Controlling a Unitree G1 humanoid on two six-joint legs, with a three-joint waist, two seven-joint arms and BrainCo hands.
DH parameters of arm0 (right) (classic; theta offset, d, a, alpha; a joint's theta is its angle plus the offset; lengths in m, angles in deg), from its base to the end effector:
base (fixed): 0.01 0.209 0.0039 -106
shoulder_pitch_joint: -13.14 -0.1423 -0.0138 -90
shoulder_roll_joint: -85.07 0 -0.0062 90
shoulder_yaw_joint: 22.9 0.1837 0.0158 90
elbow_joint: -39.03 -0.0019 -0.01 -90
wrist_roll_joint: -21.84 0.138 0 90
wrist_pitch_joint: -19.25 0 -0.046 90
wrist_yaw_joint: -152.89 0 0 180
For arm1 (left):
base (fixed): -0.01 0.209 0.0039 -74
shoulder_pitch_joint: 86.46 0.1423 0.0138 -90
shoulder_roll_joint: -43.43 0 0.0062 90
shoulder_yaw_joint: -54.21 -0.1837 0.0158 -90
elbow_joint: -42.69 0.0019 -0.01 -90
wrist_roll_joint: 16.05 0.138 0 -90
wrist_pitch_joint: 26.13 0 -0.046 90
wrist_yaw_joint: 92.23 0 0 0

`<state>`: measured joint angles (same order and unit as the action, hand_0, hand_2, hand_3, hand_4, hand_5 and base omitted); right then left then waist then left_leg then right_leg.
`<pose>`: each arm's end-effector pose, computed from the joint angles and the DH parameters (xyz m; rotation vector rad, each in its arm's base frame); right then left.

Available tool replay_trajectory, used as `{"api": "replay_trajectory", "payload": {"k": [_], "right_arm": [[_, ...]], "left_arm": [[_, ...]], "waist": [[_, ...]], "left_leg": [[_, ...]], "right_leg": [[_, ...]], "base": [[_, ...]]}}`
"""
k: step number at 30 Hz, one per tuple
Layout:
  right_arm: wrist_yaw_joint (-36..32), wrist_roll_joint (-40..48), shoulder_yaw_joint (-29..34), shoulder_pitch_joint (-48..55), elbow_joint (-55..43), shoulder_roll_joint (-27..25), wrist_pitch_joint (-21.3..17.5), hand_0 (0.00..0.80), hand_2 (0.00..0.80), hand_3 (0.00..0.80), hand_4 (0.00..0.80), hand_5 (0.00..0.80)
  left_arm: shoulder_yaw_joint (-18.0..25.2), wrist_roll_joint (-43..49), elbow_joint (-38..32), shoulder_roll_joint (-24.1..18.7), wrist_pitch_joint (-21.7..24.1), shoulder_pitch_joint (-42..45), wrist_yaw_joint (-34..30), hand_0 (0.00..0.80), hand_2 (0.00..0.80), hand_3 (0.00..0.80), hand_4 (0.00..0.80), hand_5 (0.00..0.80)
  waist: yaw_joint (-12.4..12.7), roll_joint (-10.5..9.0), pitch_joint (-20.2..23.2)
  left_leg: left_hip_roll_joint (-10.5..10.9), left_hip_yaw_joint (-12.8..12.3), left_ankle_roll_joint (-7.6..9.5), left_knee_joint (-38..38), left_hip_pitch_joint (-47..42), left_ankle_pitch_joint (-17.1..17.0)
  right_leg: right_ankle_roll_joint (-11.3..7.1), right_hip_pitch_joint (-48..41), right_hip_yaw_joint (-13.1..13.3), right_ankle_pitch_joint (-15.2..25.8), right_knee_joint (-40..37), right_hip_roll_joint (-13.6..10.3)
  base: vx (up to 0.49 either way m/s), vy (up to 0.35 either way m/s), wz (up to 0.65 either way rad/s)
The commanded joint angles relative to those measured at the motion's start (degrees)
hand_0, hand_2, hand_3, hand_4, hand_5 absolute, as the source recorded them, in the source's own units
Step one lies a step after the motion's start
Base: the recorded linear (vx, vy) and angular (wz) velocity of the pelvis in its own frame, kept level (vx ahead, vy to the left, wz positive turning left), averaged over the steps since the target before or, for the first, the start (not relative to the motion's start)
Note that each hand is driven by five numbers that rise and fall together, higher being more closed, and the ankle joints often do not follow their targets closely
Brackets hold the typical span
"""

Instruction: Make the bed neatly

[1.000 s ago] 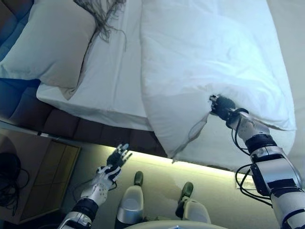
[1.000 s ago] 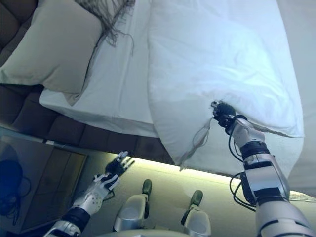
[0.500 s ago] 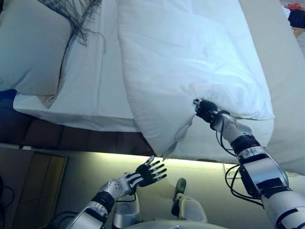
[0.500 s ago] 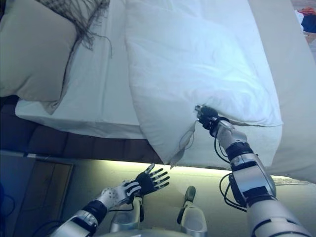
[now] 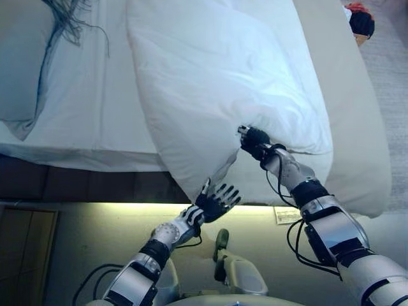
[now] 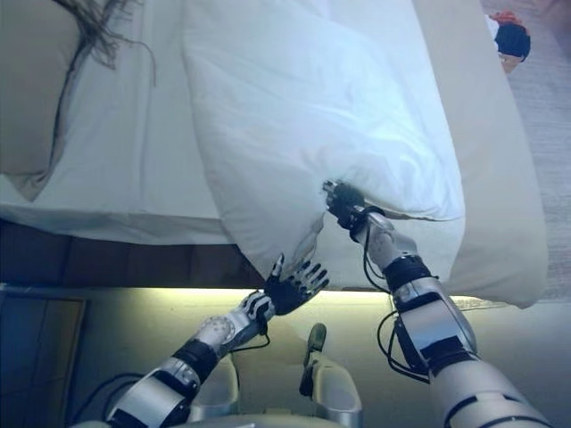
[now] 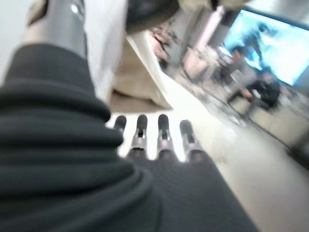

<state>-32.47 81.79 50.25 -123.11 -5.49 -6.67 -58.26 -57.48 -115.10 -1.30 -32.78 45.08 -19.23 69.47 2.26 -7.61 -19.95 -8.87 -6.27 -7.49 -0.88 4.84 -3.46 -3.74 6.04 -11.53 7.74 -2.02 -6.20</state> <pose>0.3361 -0.1485 0.1019 0.5306 0.2953 0.3000 0.2367 0.0772 -0.0179 -1.5481 0.6586 -0.4096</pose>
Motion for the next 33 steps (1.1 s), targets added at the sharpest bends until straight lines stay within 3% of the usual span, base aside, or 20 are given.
{"api": "replay_trajectory", "payload": {"k": [1, 5, 11, 20, 26, 33], "right_arm": [[-0.9, 4.3, 0.1, -4.7, -9.0, -0.6, -5.6, 0.800, 0.800, 0.800, 0.800, 0.800], [-0.8, 4.9, 0.2, -2.1, -11.8, 0.9, -6.3, 0.800, 0.800, 0.800, 0.800, 0.800], [-1.6, 5.5, 0.1, -0.8, -13.7, 1.4, -6.3, 0.800, 0.800, 0.800, 0.800, 0.800], [-2.7, 6.8, -1.1, -1.4, -15.6, 2.1, -6.2, 0.800, 0.800, 0.800, 0.800, 0.800], [-2.8, 7.2, -2.4, -3.4, -15.7, 2.8, -6.2, 0.800, 0.800, 0.800, 0.800, 0.800], [-1.8, 6.2, -2.7, -5.2, -15.4, 2.3, -6.5, 0.800, 0.800, 0.800, 0.800, 0.800]], "left_arm": [[0.3, -7.8, -2.8, 5.9, 4.8, -5.3, -1.1, 0.000, 0.000, 0.000, 0.000, 0.000], [0.2, -14.0, -3.9, 7.8, 12.6, -7.5, -2.9, 0.000, 0.000, 0.000, 0.000, 0.000], [0.5, -14.0, -4.0, 9.8, 17.3, -9.2, -5.6, 0.000, 0.000, 0.000, 0.000, 0.000], [-0.9, -14.0, -1.3, 10.3, 16.6, -11.5, -2.4, 0.000, 0.000, 0.000, 0.000, 0.000], [-2.8, -14.0, 1.6, 11.4, 11.6, -11.9, -0.1, 0.000, 0.000, 0.000, 0.000, 0.000], [-6.0, -13.7, 2.6, 13.0, 9.6, -10.0, 5.6, 0.000, 0.000, 0.000, 0.000, 0.000]], "waist": [[-0.5, -0.64, 0.9], [-1.7, -1.74, 1.0], [-2.9, -2.33, 1.0], [-4.4, -2.90, 1.0], [-5.1, -2.10, 0.3], [-5.1, -0.80, -0.8]], "left_leg": [[-1.4, 0.5, 1.84, 2.6, 1.4, -3.6], [-2.3, 0.1, 1.33, 2.9, 1.4, -3.9], [-3.0, -0.4, 0.72, 3.5, 1.4, -4.3], [-3.7, -1.4, 0.25, 3.8, 1.6, -4.5], [-3.5, -2.1, 0.11, 3.6, 1.9, -4.6], [-2.9, -1.9, 0.22, 3.6, 2.4, -4.6]], "right_leg": [[-2.35, -1.0, 0.8, -1.4, 3.9, -2.3], [-2.18, -0.8, 0.7, -1.4, 3.7, -1.6], [-2.08, -0.5, 0.6, -1.8, 3.8, -1.1], [-2.03, 0.5, 0.9, -1.8, 4.0, -0.8], [-1.88, 1.0, 1.4, -1.9, 4.1, -0.8], [-1.79, 1.9, 1.3, -1.8, 4.4, -1.3]], "base": [[-0.013, -0.087, -0.07], [-0.017, -0.081, -0.01], [-0.019, -0.024, -0.02], [-0.025, -0.018, -0.02], [-0.029, 0.028, -0.08], [-0.020, 0.027, -0.04]]}}
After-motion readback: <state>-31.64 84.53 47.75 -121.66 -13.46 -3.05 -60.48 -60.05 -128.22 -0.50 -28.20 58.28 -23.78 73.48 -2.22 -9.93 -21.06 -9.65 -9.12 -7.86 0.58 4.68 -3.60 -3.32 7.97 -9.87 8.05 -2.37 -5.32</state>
